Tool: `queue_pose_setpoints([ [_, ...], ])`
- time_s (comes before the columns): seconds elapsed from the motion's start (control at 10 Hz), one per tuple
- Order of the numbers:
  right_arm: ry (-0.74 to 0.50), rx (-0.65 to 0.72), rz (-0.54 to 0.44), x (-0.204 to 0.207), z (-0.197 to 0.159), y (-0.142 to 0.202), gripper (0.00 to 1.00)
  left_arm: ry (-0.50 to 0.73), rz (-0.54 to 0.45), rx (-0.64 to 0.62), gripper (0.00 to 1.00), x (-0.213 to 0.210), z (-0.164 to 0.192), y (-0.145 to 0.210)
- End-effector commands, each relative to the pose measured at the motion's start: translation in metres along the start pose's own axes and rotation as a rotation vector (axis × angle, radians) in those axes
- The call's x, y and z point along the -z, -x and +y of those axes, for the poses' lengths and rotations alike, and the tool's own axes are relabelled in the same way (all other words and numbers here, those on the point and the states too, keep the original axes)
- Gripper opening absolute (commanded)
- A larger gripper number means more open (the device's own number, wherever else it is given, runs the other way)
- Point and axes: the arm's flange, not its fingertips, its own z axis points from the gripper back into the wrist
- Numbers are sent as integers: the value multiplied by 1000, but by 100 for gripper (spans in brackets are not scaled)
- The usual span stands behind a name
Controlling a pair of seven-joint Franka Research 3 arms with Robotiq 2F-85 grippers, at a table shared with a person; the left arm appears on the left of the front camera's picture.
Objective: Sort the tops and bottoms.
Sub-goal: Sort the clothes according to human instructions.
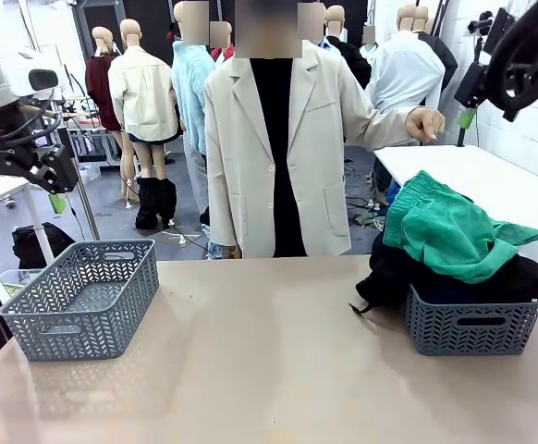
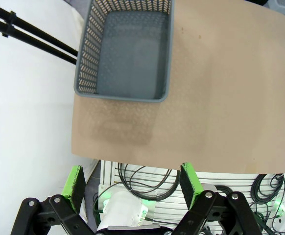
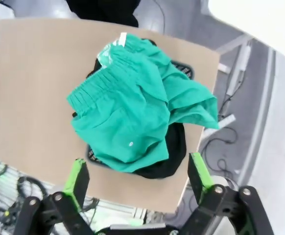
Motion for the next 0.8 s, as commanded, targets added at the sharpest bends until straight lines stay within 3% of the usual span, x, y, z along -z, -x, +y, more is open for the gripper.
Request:
queue_pose_setpoints([
  [0.0, -15, -28, -3, 11, 3, 14, 100, 10, 10, -1, 100, -2, 2, -1],
  [0.7, -15, -28, -3, 11, 3, 14, 100, 10, 10, -1, 100, -2, 2, -1],
])
